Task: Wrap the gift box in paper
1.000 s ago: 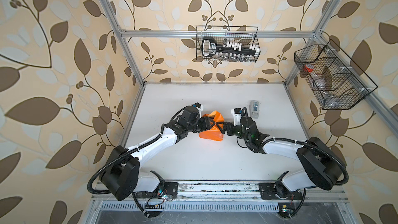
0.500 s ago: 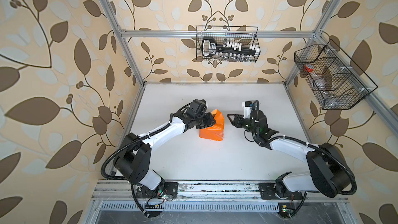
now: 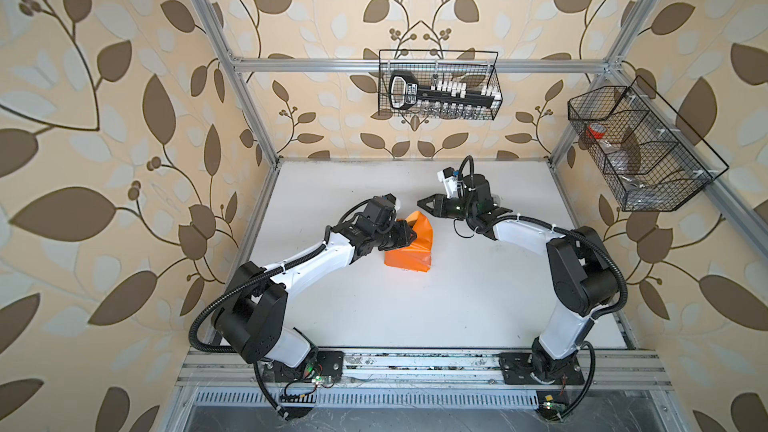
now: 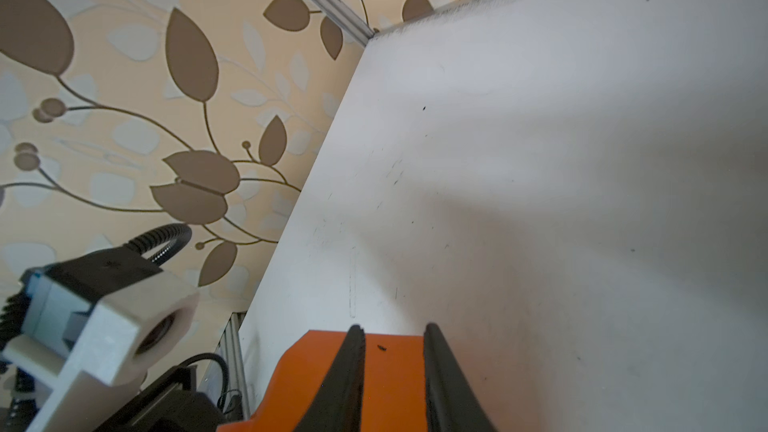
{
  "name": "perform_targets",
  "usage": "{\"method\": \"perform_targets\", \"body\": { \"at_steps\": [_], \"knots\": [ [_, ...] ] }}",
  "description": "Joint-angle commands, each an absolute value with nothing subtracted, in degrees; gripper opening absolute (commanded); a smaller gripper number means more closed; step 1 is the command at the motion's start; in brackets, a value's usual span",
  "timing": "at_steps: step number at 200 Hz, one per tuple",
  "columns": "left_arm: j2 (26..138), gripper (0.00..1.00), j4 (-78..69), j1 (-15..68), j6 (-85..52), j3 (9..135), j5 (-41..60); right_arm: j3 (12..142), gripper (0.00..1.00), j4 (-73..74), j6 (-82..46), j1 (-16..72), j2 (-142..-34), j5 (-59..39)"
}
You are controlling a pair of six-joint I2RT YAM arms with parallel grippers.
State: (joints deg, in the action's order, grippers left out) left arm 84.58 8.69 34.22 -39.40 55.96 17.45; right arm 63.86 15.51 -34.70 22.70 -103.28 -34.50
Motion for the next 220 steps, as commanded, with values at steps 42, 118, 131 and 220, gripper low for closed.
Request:
{"method": "perform_targets", "body": {
  "at_steps": [42, 118, 131, 220],
  "knots": [
    [86.44, 0.19, 20.35, 34.87, -39.84, 52.34, 13.70, 63.62, 0.24, 13.95, -33.99, 25.44, -102.39, -42.52],
    [84.32, 0.19, 21.19, 34.86, -38.56, 52.56, 13.30, 58.06, 0.24, 11.78, -32.18, 27.07, -97.94, -41.68],
    [84.14, 0.18, 20.91, 34.87, -38.06, 52.56, 14.10, 57.17, 0.24, 11.64, -31.91, 27.45, -97.40, -41.42],
    [70.06, 0.43, 30.62, 33.81, -37.76, 58.86, 12.20, 54.07, 0.24, 12.40, -30.09, 28.21, -99.16, -38.83]
  ]
}}
